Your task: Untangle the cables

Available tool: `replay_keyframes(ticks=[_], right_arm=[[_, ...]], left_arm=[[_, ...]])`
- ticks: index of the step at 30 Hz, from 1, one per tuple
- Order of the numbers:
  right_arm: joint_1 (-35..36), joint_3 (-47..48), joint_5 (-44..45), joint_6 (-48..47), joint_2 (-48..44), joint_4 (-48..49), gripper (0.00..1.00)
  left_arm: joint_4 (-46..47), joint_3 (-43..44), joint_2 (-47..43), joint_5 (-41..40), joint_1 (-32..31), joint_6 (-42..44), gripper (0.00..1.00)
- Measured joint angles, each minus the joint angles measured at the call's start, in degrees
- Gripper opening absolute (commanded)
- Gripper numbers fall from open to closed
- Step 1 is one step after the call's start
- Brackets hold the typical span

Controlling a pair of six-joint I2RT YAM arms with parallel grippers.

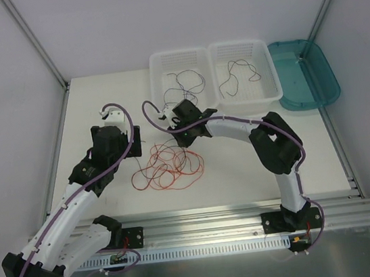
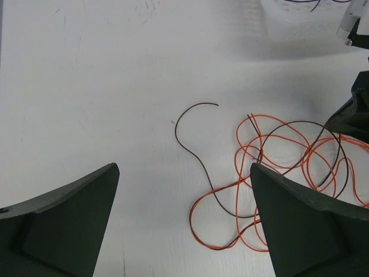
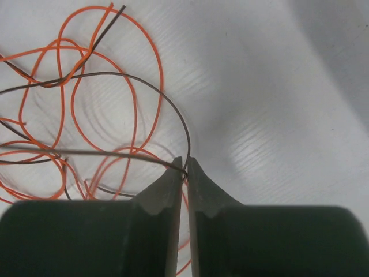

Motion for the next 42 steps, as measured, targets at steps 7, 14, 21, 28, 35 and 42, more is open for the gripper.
replay_keyframes(ticks=[7, 14, 21, 28, 35, 42], right_arm=[[0.0, -1.9, 1.0, 0.1, -4.9, -0.1, 0.01], [0.0, -0.6, 4.4, 0.7, -22.0, -6.6, 0.01], [0.1, 7.2, 10.7, 3.0, -37.0, -12.4, 0.01], [0.1, 9.2, 18.7, 5.0, -46.6, -16.1, 0.01], [-0.9, 17.9, 24.7, 5.5, -48.9, -19.5, 0.01], [-1.8, 23.8, 34.2, 2.3, -54.4, -15.0, 0.01]], left_arm=[[0.0, 0.0, 0.5, 1.6, 0.0, 0.0, 0.99], [0.0, 0.0, 1.4, 4.5, 0.0, 0.0, 0.99], [0.0, 0.0, 1.6, 7.1, 0.0, 0.3, 0.99], [0.0, 0.0, 2.9, 10.3, 0.0, 0.6, 0.99], [0.0, 0.0, 4.3, 12.3, 0.0, 0.7, 0.99], [0.0, 0.0, 5.4, 13.8, 0.0, 0.7, 0.99]])
